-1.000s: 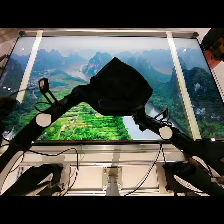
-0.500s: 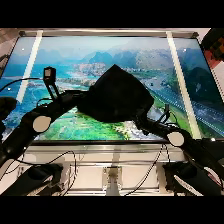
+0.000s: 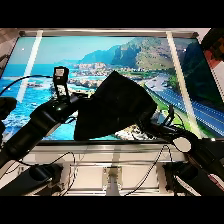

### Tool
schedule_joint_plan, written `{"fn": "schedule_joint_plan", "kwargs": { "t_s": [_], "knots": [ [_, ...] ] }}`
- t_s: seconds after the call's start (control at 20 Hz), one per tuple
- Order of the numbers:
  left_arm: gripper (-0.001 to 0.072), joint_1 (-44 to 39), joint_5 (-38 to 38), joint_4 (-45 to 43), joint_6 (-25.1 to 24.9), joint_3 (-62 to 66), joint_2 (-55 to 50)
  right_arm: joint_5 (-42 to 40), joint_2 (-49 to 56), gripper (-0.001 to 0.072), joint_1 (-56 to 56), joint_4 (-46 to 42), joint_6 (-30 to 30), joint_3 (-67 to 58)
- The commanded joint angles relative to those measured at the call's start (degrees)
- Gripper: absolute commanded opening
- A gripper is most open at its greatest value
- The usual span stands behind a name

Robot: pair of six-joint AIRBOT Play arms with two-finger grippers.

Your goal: Fold the clothes and pants, and hang the long-sleeved shirts on hangers.

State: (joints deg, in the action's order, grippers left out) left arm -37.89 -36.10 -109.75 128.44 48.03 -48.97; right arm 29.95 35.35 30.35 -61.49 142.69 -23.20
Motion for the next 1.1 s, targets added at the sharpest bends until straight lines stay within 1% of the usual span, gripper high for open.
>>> {"fn": "schedule_joint_plan", "kwargs": {
  "t_s": [0.0, 0.1, 0.2, 0.3, 0.4, 0.45, 0.5, 0.55, 0.6, 0.65, 0.7, 0.75, 0.8, 0.9, 0.95, 1.0, 1.05],
  "knots": [
    [0.0007, 0.5, -1.1, -2.9, 4.5, 0.3, -0.8, 6.8, -0.2, 0.003, 0.0, -9.8, 6.1, 0.0],
    [0.0007, 2.2, 0.0, -2.7, 4.5, 0.3, -1.0, 15.1, -0.2, 0.003, 0.0, -17.3, 13.1, 0.0],
    [0.0007, 4.0, 0.1, -2.6, 4.5, 0.3, -1.8, 23.1, -0.2, 0.003, 0.0, -24.0, 18.9, 0.0],
    [0.0007, 5.2, 0.2, -2.0, 4.5, 0.3, -2.6, 25.8, -0.2, 0.003, 0.0, -26.8, 20.6, 0.0],
    [0.0007, 5.2, 1.8, -2.1, 4.5, 0.3, -3.3, 25.8, -0.2, 0.0031, 0.0, -27.9, 21.4, 0.0],
    [0.0008, 5.2, 2.8, -2.1, 4.5, 0.3, -3.6, 25.5, -0.2, 0.0052, 0.0, -28.5, 21.4, 0.0],
    [0.0008, 5.2, 4.0, -2.1, 4.5, 0.3, -3.9, 25.2, -0.2, 0.0162, 0.0, -28.6, 21.4, 0.0],
    [0.0008, 5.3, 4.7, -2.1, 4.5, 0.3, -4.2, 24.7, -0.2, 0.0358, 0.0, -28.7, 21.4, 0.0],
    [0.001, 5.5, 5.1, -2.1, 4.5, 0.3, -4.5, 23.8, -0.2, 0.0473, 0.0, -29.6, 21.4, 0.0],
    [0.003, 5.7, 5.1, -2.2, 4.5, 0.3, -4.9, 22.4, -0.3, 0.0486, 0.0, -30.5, 21.4, 0.0],
    [0.0103, 6.2, 5.3, -2.2, 4.5, 0.3, -5.3, 21.2, -0.3, 0.0486, 0.0, -31.2, 21.4, -0.3],
    [0.0253, 6.8, 5.6, -2.3, 4.5, 0.3, -5.9, 21.1, -0.3, 0.0486, 0.0, -32.4, 21.4, -1.1],
    [0.031, 7.9, 6.1, -2.1, 4.5, 0.3, -6.9, 21.5, -0.3, 0.0486, 0.0, -34.3, 21.4, -2.5],
    [0.031, 11.0, 9.0, -1.9, 4.5, 0.3, -9.7, 21.7, -0.2, 0.0486, -0.5, -39.7, 21.4, -5.7],
    [0.0301, 13.2, 10.8, 0.1, 4.5, 0.3, -11.4, 21.7, -0.1, 0.0486, -2.2, -41.0, 21.0, -7.1],
    [0.0299, 15.5, 12.4, 4.0, 4.4, 0.3, -13.1, 21.7, 0.2, 0.0486, -5.7, -40.9, 18.9, -8.2],
    [0.0286, 18.2, 13.7, 9.5, 4.3, 0.3, -14.9, 21.6, 0.9, 0.0486, -9.7, -39.3, 15.1, -8.9]
  ]
}}
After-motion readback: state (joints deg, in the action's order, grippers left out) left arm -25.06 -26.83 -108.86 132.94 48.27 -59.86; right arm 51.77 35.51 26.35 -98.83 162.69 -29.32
